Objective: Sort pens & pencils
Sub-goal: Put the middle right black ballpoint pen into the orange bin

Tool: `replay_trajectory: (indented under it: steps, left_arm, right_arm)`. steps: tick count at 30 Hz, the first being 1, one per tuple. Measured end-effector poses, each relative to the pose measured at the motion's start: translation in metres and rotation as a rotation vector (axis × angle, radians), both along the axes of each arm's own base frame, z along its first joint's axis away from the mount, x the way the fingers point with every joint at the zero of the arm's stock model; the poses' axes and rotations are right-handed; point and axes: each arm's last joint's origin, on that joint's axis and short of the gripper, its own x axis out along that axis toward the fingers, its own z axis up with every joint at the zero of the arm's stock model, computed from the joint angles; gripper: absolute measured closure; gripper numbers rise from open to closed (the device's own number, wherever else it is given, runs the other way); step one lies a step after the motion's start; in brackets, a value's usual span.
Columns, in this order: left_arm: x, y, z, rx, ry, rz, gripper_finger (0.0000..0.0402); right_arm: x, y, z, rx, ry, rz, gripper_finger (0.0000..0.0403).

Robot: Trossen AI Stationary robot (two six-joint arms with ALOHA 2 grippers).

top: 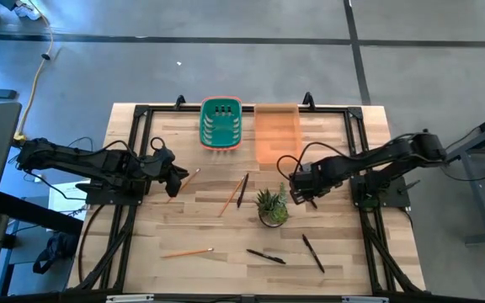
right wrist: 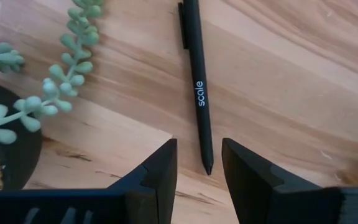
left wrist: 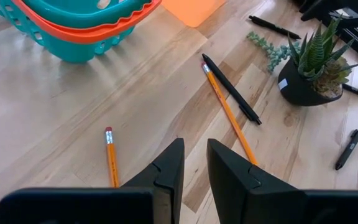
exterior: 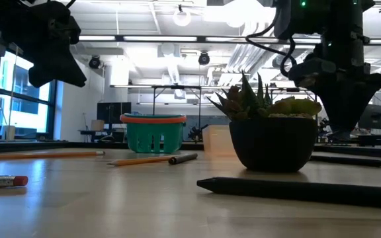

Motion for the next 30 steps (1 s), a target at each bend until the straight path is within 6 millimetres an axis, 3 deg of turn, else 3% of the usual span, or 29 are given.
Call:
replay_trajectory:
  steps: [7, 14, 30]
  left_arm:
    - [0.000, 0.000, 0.000, 0.000, 0.000, 0.000, 0.0344]
    - [0.000, 0.000, 0.000, 0.000, 0.001, -0.001, 0.0344]
    - [0.000, 0.000, 0.000, -0.001, 0.000, 0.000, 0.0344]
  right_arm:
    - [0.000, -0.001, -0.002, -0.015, 0.006, -0.006, 0.0284]
    - [-0.004, 0.000, -0.021, 0.036, -0.026, -0.046, 0.0294]
    - [-0.008, -0.003, -0.026, 0.015, -0.028, -0.040, 0.0304]
